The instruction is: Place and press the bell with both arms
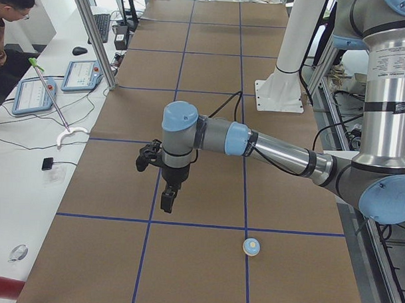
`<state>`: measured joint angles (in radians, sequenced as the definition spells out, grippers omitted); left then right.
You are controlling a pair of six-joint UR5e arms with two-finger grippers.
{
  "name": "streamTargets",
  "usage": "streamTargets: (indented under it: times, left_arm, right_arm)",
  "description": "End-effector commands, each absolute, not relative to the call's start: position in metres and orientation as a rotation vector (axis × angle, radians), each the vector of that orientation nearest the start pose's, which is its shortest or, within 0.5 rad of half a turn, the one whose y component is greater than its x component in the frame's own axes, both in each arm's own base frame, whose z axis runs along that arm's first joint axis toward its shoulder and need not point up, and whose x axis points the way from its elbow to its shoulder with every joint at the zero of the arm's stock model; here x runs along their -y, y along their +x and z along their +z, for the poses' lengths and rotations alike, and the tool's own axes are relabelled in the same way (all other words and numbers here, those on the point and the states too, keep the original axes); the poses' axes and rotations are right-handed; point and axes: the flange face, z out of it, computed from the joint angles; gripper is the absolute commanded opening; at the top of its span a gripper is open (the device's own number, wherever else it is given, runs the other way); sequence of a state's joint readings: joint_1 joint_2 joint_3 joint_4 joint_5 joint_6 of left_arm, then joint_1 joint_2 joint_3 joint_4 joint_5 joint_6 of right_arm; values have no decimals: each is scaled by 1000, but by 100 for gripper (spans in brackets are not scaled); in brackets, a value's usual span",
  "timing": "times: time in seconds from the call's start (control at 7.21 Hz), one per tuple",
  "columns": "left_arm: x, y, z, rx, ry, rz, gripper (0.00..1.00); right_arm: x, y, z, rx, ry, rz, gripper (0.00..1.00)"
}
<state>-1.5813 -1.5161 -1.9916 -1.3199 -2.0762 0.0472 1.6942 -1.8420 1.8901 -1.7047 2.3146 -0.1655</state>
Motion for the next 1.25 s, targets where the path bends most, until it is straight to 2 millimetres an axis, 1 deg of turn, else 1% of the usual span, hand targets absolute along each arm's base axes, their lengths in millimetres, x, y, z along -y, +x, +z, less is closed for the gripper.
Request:
streamTargets:
  times: [0.0, 0.14, 0.28, 0.42, 0.55, 0.69, 0.83, 1.11]
  left_arm:
    - [447, -77, 504, -482, 100, -39, 100]
    - [441, -73, 492, -450, 108, -60, 100]
    - [431, -63, 470, -415, 89, -96, 100]
    - [421, -47, 448, -360, 68, -164, 100]
    - [413, -17, 432, -351, 29, -239, 100]
    - [407, 15, 422, -348, -1, -328, 100]
    - [403, 44, 420, -315, -22, -429, 100]
    - [385, 82, 433, -244, -83, -681, 100]
  right_arm:
    - [362, 109, 631, 747, 31, -18, 100]
    - [361, 108, 629, 760, 35, -19, 100]
    - [358, 107, 632, 769, 28, -14, 100]
    - [357, 107, 633, 769, 25, -13, 100]
    - [357, 107, 633, 769, 25, -12, 100]
    - [357, 107, 634, 769, 23, -11, 100]
    - [356, 106, 635, 769, 22, -11, 100]
    - [355, 107, 638, 766, 14, -8, 100]
